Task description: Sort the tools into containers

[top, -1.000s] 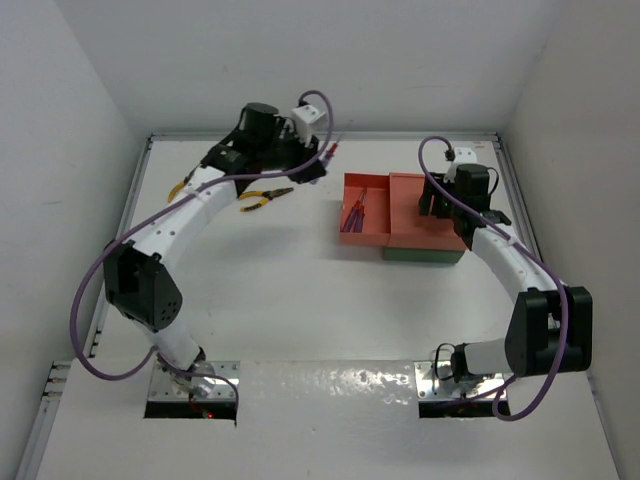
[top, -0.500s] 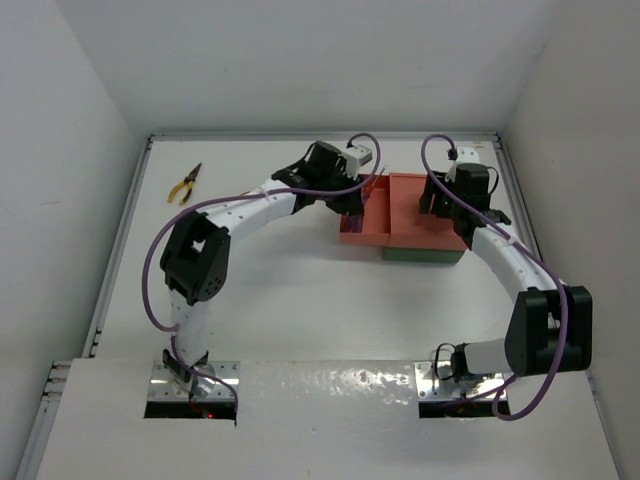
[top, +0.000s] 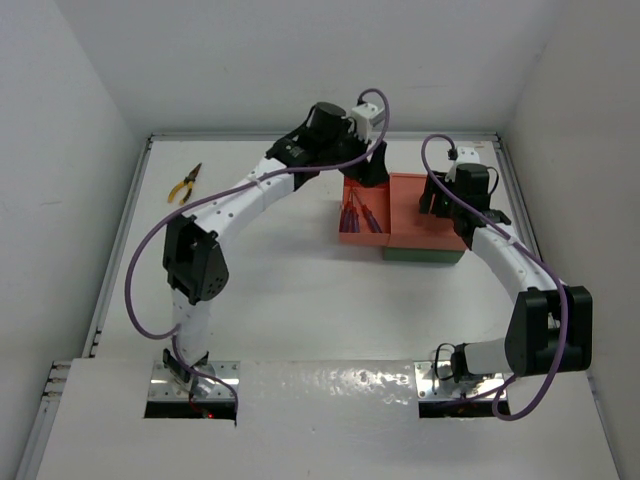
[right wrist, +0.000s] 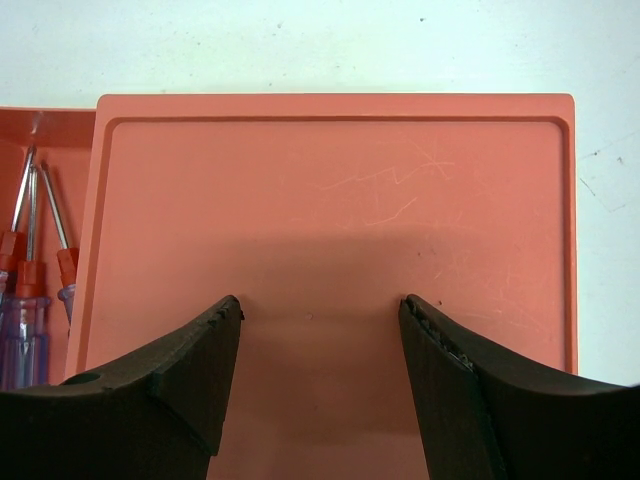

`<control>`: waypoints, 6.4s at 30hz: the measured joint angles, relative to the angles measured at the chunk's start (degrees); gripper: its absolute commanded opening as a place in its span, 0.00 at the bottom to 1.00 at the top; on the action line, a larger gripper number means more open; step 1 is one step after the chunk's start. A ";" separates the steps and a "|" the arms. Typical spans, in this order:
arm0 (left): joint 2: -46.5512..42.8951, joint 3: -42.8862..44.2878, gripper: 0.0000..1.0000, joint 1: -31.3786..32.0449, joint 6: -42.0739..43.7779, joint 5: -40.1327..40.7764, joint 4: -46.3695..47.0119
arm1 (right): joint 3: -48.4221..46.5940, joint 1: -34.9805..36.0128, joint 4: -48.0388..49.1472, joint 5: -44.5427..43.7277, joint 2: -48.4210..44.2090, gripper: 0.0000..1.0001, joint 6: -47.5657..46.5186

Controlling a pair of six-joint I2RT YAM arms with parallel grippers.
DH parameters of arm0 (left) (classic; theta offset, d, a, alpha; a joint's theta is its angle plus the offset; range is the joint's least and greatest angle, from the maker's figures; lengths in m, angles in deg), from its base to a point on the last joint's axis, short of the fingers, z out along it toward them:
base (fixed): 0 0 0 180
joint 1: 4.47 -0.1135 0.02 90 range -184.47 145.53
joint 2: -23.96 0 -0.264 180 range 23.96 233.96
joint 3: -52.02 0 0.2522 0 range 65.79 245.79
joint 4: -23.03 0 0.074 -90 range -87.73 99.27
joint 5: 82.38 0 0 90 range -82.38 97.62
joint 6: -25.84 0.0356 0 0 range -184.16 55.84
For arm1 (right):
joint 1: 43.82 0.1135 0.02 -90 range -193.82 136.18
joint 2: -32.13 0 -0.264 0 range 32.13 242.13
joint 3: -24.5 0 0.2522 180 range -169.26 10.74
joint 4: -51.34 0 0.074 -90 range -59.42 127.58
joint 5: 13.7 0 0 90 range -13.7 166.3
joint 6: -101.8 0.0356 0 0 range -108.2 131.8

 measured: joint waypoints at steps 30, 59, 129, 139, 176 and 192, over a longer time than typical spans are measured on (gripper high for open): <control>6.64 -15.67 0.00 -3.04 1.09 14.95 2.32 | 1.16 -1.92 3.13 2.60 0.33 0.64 0.35; 12.61 -1.05 0.02 5.35 -2.89 6.93 8.57 | 0.52 -2.64 5.49 4.76 2.08 0.64 -0.98; 19.19 -17.27 0.07 1.66 36.83 -19.04 36.76 | -18.91 -13.29 -26.75 16.63 7.78 0.80 -6.27; 19.47 -15.82 0.00 1.64 37.00 -18.69 34.32 | -20.13 -13.20 -31.58 12.55 7.10 0.82 -7.19; 11.37 -25.57 0.00 -3.89 41.88 -16.98 28.35 | -11.74 -16.63 -17.75 15.65 6.45 0.57 -8.07; 5.60 -31.91 0.37 -8.55 45.48 -17.07 22.51 | -11.19 -16.68 -16.61 16.37 6.38 0.60 -8.66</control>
